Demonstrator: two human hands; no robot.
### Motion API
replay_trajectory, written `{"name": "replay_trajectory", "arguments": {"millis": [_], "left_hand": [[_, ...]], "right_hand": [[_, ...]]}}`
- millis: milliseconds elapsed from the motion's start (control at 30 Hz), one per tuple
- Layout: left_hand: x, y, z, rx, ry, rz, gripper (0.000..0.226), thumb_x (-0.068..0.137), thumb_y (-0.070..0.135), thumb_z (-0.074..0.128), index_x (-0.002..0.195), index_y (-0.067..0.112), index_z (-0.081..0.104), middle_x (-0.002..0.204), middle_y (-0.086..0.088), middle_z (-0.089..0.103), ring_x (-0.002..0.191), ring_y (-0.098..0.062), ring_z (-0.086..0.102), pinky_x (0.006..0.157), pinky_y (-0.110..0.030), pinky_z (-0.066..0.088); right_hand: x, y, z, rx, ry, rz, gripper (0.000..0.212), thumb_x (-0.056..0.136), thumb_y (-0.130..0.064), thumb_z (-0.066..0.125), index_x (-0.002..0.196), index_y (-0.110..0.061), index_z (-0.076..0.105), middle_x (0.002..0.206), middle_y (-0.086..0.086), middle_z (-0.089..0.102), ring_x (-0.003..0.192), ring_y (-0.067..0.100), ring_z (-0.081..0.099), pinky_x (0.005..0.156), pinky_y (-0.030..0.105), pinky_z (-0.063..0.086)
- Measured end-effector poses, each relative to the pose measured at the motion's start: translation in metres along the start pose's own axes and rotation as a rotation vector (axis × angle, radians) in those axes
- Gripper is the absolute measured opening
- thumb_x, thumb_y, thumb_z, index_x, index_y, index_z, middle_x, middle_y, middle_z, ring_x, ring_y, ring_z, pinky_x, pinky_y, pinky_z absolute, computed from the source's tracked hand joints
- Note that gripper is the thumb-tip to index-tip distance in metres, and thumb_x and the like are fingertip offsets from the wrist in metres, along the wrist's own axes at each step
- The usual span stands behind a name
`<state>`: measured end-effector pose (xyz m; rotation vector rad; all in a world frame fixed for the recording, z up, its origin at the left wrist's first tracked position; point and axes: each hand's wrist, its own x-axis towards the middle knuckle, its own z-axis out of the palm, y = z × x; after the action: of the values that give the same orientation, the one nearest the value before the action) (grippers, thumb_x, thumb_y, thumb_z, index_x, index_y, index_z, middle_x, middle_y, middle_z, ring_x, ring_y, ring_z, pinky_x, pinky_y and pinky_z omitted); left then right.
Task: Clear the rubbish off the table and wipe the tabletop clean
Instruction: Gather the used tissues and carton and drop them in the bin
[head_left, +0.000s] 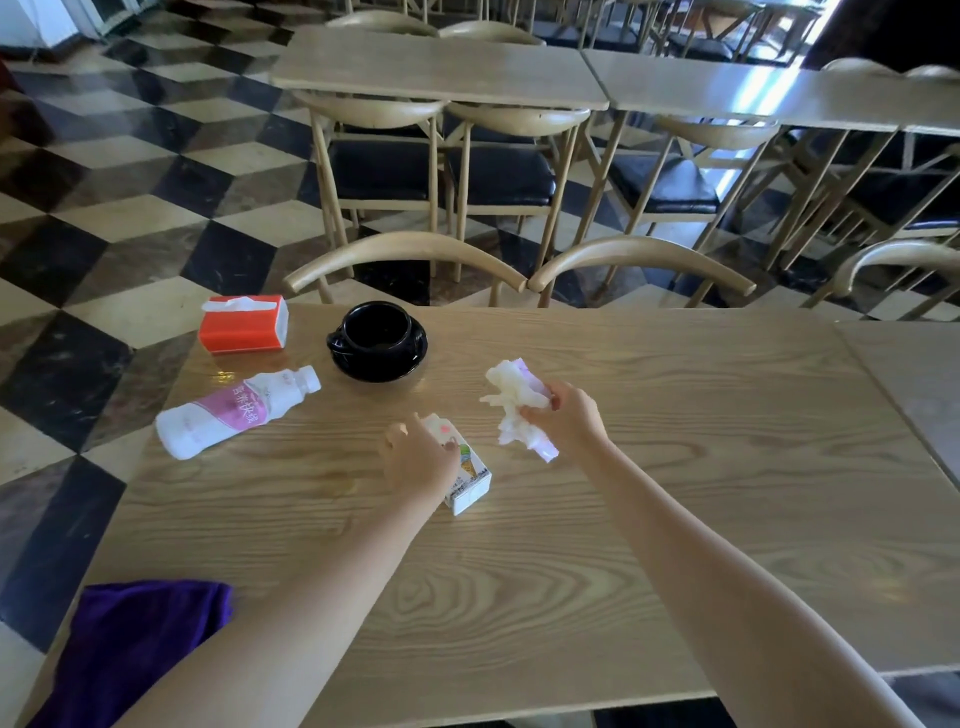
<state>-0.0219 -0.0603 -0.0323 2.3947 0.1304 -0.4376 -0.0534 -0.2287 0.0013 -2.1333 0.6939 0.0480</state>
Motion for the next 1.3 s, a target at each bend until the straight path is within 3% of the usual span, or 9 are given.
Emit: {"name": "replay_trajectory", "arguments": {"millis": [100,200,367,467,533,833,1000,1167,1300], "left_hand": [[0.001,0.003,0.023,0.009,-0.076,-0.126,0.086,0.083,0.041,0.06,0.148,0.015,0.01,0.15,-0.017,0.019,0.136,-0.036,0.022,0.106,-0.043,0.031],[0.007,0.006,0.039,0.013,-0.089,-0.149,0.091,0.075,0.048,0.066,0.145,0.023,0.014,0.147,-0.018,0.02,0.132,-0.039,0.025,0.101,-0.046,0.035],[0.008,0.011,0.05,0.014,-0.079,-0.148,0.096,0.073,0.034,0.073,0.146,0.02,0.012,0.146,-0.019,0.02,0.129,-0.038,0.031,0.1,-0.046,0.039],[0.008,0.011,0.044,0.04,-0.122,-0.07,0.103,0.074,0.028,0.072,0.149,0.022,0.002,0.148,-0.018,0.019,0.134,-0.037,0.028,0.102,-0.045,0.039],[0.009,0.008,0.031,0.022,-0.124,0.022,0.104,0.074,0.025,0.072,0.149,0.02,0.001,0.144,-0.015,0.031,0.133,-0.034,0.031,0.101,-0.043,0.041],[0.034,-0.03,-0.098,-0.037,-0.014,0.164,0.099,0.069,0.012,0.072,0.147,0.018,0.011,0.132,-0.017,0.039,0.12,-0.034,0.044,0.094,-0.042,0.045],[0.041,-0.088,-0.19,-0.151,0.054,0.191,0.083,0.061,0.011,0.07,0.133,0.021,0.03,0.119,-0.008,0.049,0.108,-0.027,0.053,0.08,-0.038,0.05],[0.039,-0.177,-0.273,-0.252,0.121,0.066,0.071,0.064,0.011,0.072,0.126,0.016,0.039,0.114,-0.005,0.053,0.102,-0.023,0.056,0.079,-0.039,0.054],[0.031,-0.268,-0.323,-0.39,0.164,-0.122,0.072,0.063,0.008,0.071,0.128,0.017,0.039,0.12,-0.009,0.054,0.112,-0.028,0.054,0.092,-0.048,0.051]], "right_hand": [[-0.005,0.008,0.004,-0.05,0.042,0.029,0.012,0.082,-0.017,0.062,0.083,-0.013,0.051,0.069,-0.007,0.046,0.065,0.016,0.046,0.049,0.023,0.031],[-0.012,0.018,0.014,-0.061,0.079,0.061,0.017,0.082,-0.016,0.058,0.072,-0.017,0.044,0.065,-0.009,0.045,0.065,0.018,0.047,0.05,0.026,0.032],[-0.022,0.031,0.024,-0.063,0.114,0.09,0.008,0.082,-0.017,0.055,0.084,-0.015,0.047,0.074,-0.003,0.052,0.072,0.022,0.051,0.06,0.028,0.037],[-0.028,0.03,0.022,-0.1,0.103,0.064,0.008,0.083,-0.017,0.053,0.084,-0.016,0.045,0.078,-0.001,0.054,0.071,0.023,0.049,0.056,0.029,0.035],[-0.029,0.022,0.022,-0.137,0.09,0.041,0.008,0.083,-0.018,0.053,0.085,-0.016,0.046,0.079,0.001,0.056,0.072,0.024,0.05,0.054,0.029,0.034],[-0.02,-0.082,0.062,-0.165,0.031,-0.175,0.007,0.08,-0.017,0.051,0.085,-0.014,0.048,0.075,0.001,0.056,0.069,0.024,0.05,0.05,0.028,0.034],[-0.032,-0.164,0.117,-0.2,-0.096,-0.346,0.014,0.082,-0.017,0.055,0.077,-0.02,0.042,0.063,-0.008,0.043,0.069,0.022,0.045,0.047,0.026,0.03],[-0.064,-0.237,0.212,-0.209,-0.205,-0.485,0.015,0.083,-0.021,0.056,0.095,-0.012,0.055,0.073,-0.001,0.05,0.072,0.023,0.048,0.058,0.029,0.034],[-0.103,-0.284,0.299,-0.177,-0.326,-0.565,0.015,0.087,-0.02,0.052,0.074,-0.024,0.047,0.069,-0.006,0.045,0.076,0.021,0.046,0.066,0.03,0.036]]}}
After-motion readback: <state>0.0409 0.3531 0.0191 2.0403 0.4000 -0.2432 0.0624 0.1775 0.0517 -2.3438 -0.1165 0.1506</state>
